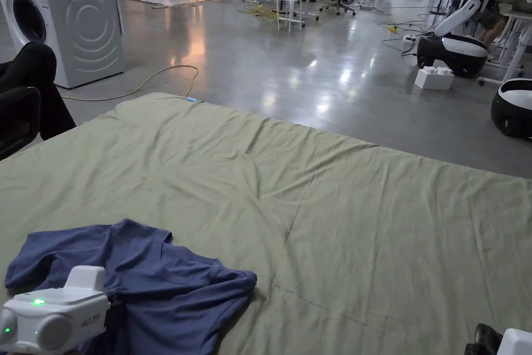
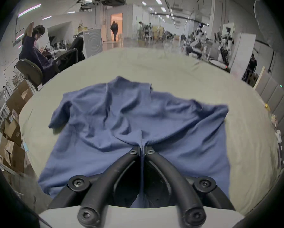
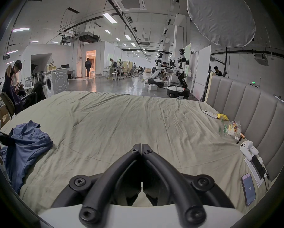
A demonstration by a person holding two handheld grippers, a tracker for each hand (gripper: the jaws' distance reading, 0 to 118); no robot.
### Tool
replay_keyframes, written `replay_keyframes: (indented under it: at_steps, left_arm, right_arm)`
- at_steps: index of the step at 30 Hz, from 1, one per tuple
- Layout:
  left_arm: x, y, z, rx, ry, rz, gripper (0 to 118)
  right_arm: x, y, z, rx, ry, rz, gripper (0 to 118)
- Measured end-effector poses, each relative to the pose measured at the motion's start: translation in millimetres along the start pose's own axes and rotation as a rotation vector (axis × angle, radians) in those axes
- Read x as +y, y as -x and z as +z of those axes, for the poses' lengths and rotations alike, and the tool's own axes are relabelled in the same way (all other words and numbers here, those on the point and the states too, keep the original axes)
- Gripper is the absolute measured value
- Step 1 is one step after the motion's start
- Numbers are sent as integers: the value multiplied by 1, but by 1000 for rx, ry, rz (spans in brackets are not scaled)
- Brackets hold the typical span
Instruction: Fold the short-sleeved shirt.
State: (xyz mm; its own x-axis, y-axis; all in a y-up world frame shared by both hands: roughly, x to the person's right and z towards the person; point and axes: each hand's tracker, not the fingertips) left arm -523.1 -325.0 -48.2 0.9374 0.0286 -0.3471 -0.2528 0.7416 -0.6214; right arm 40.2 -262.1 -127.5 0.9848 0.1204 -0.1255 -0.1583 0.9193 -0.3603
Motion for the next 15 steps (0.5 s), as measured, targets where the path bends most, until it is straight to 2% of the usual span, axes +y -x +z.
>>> replay_keyframes:
  at_steps: [4, 9, 15]
  left_arm:
    - [24, -6, 27, -18, -83, -32, 3]
    - [61, -23, 69, -78, -220, 54, 3]
    - [127, -63, 127, -150, -388, -3, 3]
  right_arm:
    - [1, -1, 2, 2, -9, -9, 0]
    - [3, -2, 6, 8, -19, -19, 0]
    - [8, -10, 13, 8, -45, -35, 0]
